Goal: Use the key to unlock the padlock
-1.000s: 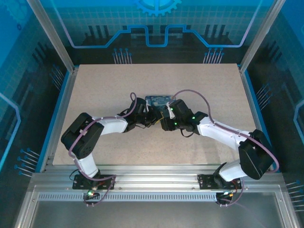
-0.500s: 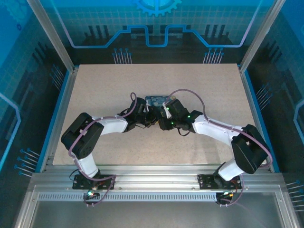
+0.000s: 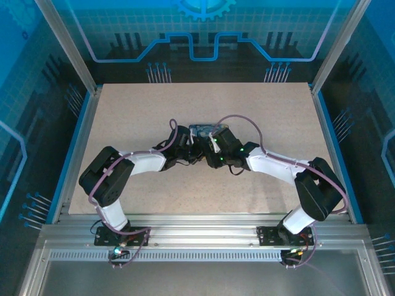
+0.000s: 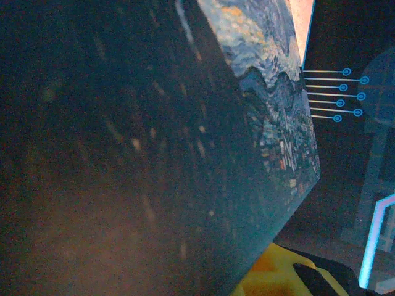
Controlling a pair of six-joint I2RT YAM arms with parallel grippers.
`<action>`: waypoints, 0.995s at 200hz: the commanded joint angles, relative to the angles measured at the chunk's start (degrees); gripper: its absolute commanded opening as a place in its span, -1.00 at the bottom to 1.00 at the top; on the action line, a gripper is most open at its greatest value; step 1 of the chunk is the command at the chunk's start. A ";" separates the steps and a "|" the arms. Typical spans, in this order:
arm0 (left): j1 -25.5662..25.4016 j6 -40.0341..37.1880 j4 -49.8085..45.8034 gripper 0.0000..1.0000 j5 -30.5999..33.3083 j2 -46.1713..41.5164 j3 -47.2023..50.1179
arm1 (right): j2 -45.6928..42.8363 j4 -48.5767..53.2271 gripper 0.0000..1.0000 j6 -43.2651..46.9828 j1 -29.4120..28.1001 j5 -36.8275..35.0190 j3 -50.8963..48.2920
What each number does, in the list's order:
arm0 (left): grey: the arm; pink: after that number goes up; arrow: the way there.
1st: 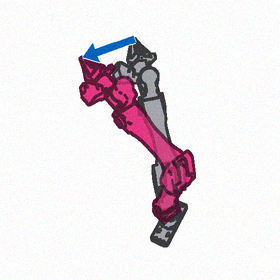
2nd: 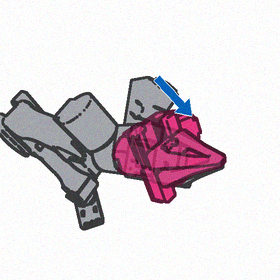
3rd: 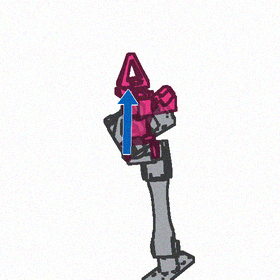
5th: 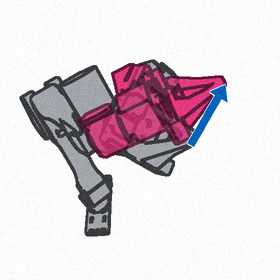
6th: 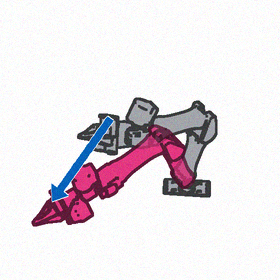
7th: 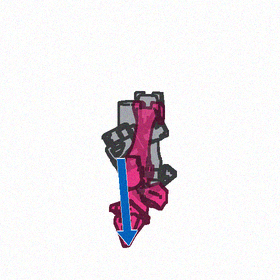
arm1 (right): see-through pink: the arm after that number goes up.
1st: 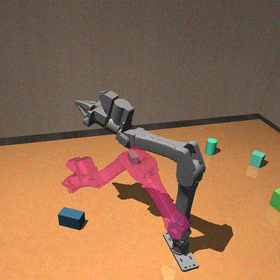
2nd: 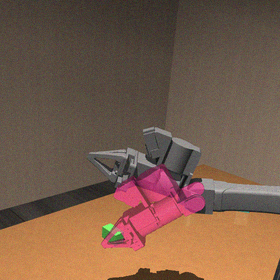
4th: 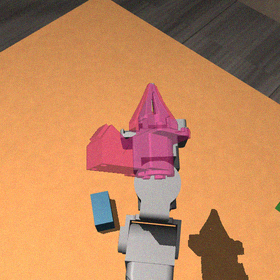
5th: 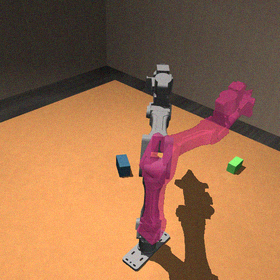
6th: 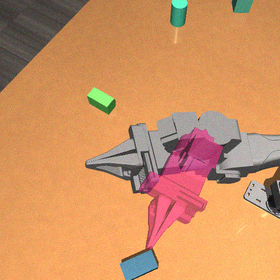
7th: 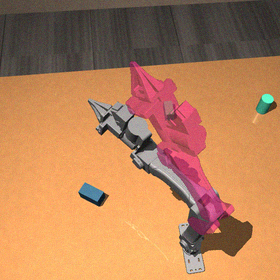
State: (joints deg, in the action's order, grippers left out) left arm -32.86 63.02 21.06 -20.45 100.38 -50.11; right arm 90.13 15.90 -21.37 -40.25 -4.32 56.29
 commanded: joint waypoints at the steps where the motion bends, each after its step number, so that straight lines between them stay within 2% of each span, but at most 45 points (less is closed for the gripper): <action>1: -0.35 -0.21 0.75 -1.00 -1.88 -2.27 -1.75 | 0.71 -0.35 -0.41 0.48 -0.97 -1.00 2.00; 56: -0.36 -0.32 0.82 -1.00 -1.88 -2.16 -1.34 | 0.65 0.35 -0.49 0.89 -1.19 -1.16 2.54; 63: -0.36 -0.37 0.76 -1.00 -1.88 -2.12 -1.31 | 0.62 0.35 -0.56 1.02 -1.23 -1.05 2.62; 90: -0.34 -0.41 0.74 -1.00 -1.79 -2.17 -1.18 | 0.63 -0.07 -1.00 1.51 -1.23 0.38 2.56; 146: -0.34 -0.87 0.66 -1.00 -1.62 -2.38 -0.71 | 1.05 -3.79 -1.00 -0.91 -0.43 4.91 -0.24; 158: -0.35 -1.10 0.89 -0.88 -1.40 -2.46 -0.37 | 1.35 -4.08 -1.00 -1.04 -0.27 5.15 -0.62; 199: -0.36 -0.71 3.19 -0.86 -1.39 -0.71 1.59 | 2.25 -6.20 -1.00 -1.47 -0.08 5.45 -2.84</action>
State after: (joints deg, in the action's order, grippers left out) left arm -32.80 62.78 19.55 -19.77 100.31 -49.41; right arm 90.80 14.06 -21.21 -40.66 -1.78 55.22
